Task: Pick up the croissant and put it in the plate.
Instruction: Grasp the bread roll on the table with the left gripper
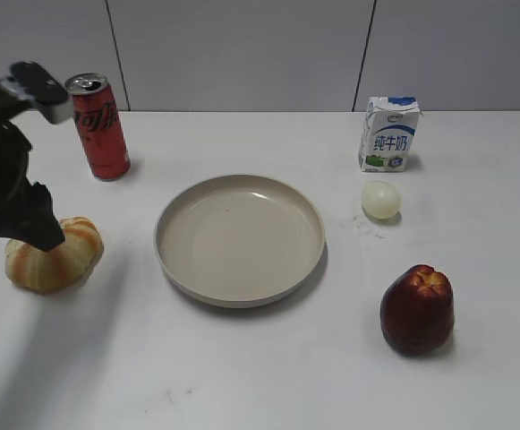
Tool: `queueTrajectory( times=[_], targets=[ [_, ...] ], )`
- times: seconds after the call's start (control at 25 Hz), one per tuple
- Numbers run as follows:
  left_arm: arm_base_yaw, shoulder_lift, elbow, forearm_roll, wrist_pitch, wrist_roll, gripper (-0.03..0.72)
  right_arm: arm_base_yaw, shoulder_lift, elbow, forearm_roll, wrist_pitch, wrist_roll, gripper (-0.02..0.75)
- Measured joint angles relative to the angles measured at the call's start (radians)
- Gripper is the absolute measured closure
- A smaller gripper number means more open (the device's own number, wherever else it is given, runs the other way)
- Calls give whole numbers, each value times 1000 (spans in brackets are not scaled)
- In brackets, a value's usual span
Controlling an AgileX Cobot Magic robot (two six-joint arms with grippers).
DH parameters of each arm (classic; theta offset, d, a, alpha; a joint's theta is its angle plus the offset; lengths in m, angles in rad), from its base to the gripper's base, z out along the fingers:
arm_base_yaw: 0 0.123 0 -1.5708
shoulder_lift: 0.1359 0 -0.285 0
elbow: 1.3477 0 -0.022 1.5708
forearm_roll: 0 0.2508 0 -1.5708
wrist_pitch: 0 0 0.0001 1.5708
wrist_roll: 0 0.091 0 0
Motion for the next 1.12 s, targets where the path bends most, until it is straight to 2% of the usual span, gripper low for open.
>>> queueTrajectory(
  times=[0.12, 0.4, 0.84, 0.96, 1.12],
  targets=[
    [-41, 116, -74, 93, 34, 21, 111, 0, 0, 0, 0, 0, 0, 150],
    [-46, 264, -117, 203, 50, 25, 111, 0, 0, 0, 0, 0, 0, 150],
    [-46, 365, -126, 218, -28, 25, 115, 0, 0, 0, 0, 0, 0, 150],
    [-46, 371, -128, 214, -33, 25, 176, 0, 0, 0, 0, 0, 0, 150],
    [-45, 371, -128, 218, -44, 25, 367, 0, 0, 0, 0, 0, 0, 150]
  ],
)
